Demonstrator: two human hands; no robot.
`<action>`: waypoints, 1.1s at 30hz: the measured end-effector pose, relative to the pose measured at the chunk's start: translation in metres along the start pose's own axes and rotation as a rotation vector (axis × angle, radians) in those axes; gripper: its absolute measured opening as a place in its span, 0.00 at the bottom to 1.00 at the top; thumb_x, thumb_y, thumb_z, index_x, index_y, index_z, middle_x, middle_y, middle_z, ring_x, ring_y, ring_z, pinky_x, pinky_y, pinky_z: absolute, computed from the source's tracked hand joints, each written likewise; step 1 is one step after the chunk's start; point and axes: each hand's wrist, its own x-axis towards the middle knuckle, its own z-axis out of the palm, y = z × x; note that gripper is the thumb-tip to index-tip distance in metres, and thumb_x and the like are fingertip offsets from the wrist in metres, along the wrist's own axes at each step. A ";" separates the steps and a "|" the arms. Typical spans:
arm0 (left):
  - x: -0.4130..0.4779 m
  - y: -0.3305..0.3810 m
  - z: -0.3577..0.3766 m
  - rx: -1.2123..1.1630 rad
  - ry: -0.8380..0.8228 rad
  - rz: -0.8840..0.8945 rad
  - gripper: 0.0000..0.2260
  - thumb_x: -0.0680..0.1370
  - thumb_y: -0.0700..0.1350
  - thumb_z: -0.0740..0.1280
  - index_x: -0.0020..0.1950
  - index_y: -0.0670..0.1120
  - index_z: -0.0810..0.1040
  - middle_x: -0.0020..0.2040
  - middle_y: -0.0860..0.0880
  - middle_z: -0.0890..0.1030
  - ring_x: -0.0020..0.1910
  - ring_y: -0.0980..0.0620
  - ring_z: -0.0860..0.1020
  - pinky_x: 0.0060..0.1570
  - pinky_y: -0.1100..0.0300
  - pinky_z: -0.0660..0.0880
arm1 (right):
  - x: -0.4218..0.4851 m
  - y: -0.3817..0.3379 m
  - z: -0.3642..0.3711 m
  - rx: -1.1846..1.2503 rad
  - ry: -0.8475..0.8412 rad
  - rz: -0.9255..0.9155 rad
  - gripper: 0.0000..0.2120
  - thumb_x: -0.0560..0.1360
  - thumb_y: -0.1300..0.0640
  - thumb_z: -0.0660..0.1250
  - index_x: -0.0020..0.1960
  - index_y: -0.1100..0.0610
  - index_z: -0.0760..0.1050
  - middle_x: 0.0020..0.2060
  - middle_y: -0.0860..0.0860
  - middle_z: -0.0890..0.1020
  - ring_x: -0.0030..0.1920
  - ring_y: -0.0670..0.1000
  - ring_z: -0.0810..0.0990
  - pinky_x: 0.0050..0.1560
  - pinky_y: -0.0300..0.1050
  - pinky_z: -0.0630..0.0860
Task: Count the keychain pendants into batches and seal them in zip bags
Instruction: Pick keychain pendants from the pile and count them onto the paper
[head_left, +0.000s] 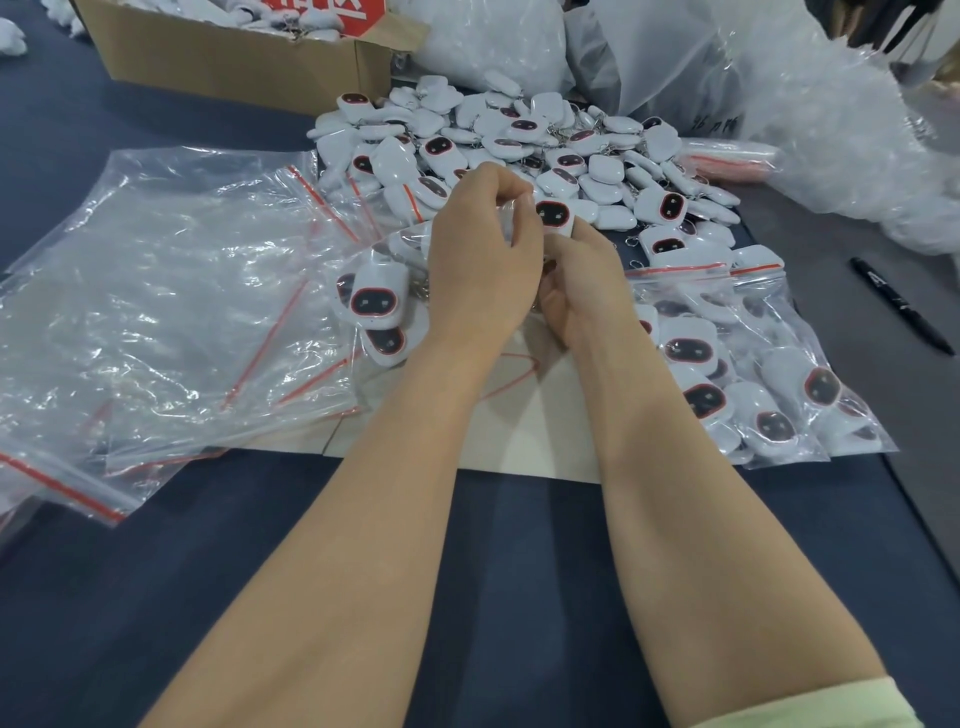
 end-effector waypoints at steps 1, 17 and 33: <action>0.000 0.000 0.000 0.001 -0.001 -0.002 0.05 0.77 0.38 0.63 0.49 0.41 0.78 0.44 0.51 0.79 0.45 0.55 0.75 0.49 0.67 0.69 | -0.001 0.000 0.000 -0.041 -0.016 -0.007 0.08 0.77 0.72 0.59 0.47 0.63 0.74 0.35 0.56 0.78 0.32 0.50 0.78 0.32 0.40 0.76; 0.007 0.009 -0.005 -0.186 0.054 -0.188 0.03 0.79 0.39 0.62 0.49 0.42 0.75 0.46 0.51 0.79 0.46 0.56 0.75 0.51 0.66 0.71 | -0.011 -0.059 -0.004 -0.604 -0.028 -0.039 0.10 0.75 0.57 0.71 0.42 0.60 0.71 0.32 0.53 0.76 0.24 0.44 0.74 0.28 0.34 0.75; 0.000 0.020 -0.004 -0.069 0.065 0.004 0.06 0.78 0.37 0.61 0.50 0.39 0.77 0.47 0.48 0.79 0.46 0.55 0.74 0.48 0.71 0.67 | -0.028 -0.057 0.005 -0.768 -0.566 0.022 0.14 0.76 0.74 0.56 0.44 0.60 0.76 0.32 0.49 0.81 0.33 0.43 0.81 0.35 0.34 0.77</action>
